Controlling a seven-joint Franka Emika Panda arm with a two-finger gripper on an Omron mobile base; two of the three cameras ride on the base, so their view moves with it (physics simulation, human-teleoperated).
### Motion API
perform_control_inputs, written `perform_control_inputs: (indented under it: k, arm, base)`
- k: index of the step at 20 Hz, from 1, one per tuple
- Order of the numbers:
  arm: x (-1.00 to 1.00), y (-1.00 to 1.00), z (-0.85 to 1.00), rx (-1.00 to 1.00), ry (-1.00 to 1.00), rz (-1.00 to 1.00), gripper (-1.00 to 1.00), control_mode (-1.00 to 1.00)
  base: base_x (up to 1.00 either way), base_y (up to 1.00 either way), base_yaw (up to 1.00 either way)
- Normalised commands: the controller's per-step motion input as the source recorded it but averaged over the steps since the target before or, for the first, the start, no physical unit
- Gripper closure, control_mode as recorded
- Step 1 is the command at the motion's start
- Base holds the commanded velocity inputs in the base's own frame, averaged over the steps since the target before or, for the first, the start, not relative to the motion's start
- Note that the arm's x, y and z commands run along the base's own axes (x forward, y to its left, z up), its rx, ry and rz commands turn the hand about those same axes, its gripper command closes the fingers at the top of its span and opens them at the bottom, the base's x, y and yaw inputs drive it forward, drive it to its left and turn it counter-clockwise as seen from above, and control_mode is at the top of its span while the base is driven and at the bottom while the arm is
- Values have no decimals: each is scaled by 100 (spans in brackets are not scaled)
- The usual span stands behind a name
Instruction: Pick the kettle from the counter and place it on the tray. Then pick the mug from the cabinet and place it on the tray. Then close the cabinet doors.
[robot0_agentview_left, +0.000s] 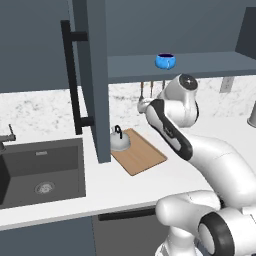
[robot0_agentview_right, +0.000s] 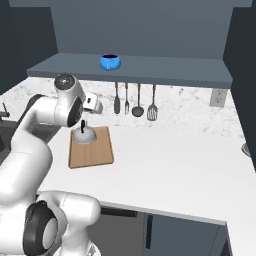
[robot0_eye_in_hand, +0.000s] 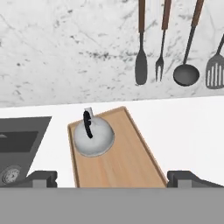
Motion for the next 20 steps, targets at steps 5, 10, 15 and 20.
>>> perform_control_inputs:
  k: [5, 10, 15, 20]
  arm:
    - [-41, -21, 50, -6, -14, 0, -100, -100]
    - [-16, -14, 61, -1, 3, 0, -100, -100]
    - [-1, -15, 64, -1, 1, 0, -100, -100]
    - [5, -19, 55, -1, 0, 0, -100, -100]
  base:
    - [0, 0, 0]
    - [0, 0, 0]
    - [0, 0, 0]
    - [0, 0, 0]
